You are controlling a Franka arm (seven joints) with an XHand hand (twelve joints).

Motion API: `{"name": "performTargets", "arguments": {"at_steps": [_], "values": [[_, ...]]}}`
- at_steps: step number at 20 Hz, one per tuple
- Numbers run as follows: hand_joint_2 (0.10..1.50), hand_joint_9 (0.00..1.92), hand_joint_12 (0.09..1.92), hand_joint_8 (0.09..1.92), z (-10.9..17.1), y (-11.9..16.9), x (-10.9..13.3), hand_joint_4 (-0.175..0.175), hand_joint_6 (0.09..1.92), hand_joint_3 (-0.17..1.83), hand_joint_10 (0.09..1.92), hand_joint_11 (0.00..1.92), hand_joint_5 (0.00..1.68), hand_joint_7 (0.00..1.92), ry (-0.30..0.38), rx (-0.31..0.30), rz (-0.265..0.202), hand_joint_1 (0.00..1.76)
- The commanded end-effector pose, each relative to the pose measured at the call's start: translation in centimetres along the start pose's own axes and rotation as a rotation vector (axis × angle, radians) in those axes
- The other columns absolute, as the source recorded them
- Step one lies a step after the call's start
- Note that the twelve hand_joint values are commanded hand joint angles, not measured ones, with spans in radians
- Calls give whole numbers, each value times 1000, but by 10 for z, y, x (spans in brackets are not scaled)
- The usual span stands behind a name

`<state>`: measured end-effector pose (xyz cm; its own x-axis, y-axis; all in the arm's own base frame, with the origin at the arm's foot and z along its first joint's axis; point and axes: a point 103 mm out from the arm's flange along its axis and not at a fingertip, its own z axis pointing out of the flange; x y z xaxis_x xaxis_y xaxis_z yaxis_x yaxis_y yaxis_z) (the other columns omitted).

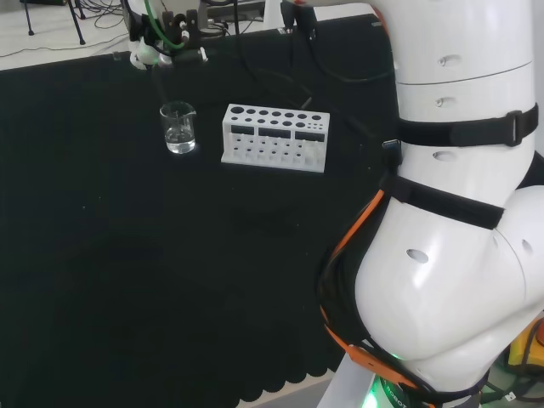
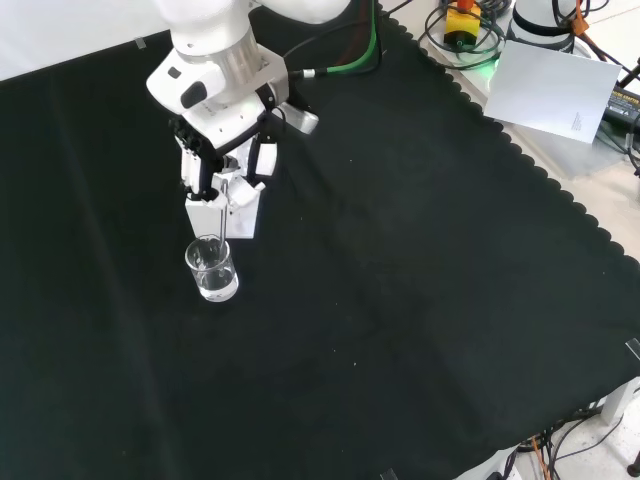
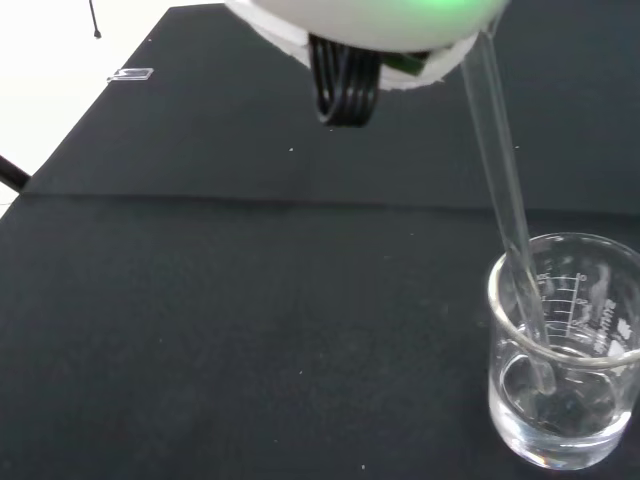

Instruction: Stir in the beaker to the left of the white test tube rack with the glass rod.

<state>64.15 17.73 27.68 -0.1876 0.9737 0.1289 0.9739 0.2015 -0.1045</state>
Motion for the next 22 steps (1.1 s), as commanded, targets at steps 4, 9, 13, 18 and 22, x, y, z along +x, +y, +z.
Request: {"name": "performTargets", "arguments": {"at_steps": [4,9,13,18,22], "values": [[698,1648,735,1265,3,10,14,-175,681,741,906,1625,1127,1120,-21,5,-3,1303],[698,1648,735,1265,2,36,9,-175,681,741,906,1625,1127,1120,-15,-5,2,1303],[698,1648,735,1265,-2,37,0,-175,680,740,906,1626,1126,1119,-11,-20,14,1303],[699,1647,735,1266,-5,34,-6,-175,681,739,906,1626,1126,1119,-9,-25,18,1303],[700,1647,735,1266,-10,29,-12,-175,681,738,907,1626,1125,1119,-17,-33,26,1303]]}}
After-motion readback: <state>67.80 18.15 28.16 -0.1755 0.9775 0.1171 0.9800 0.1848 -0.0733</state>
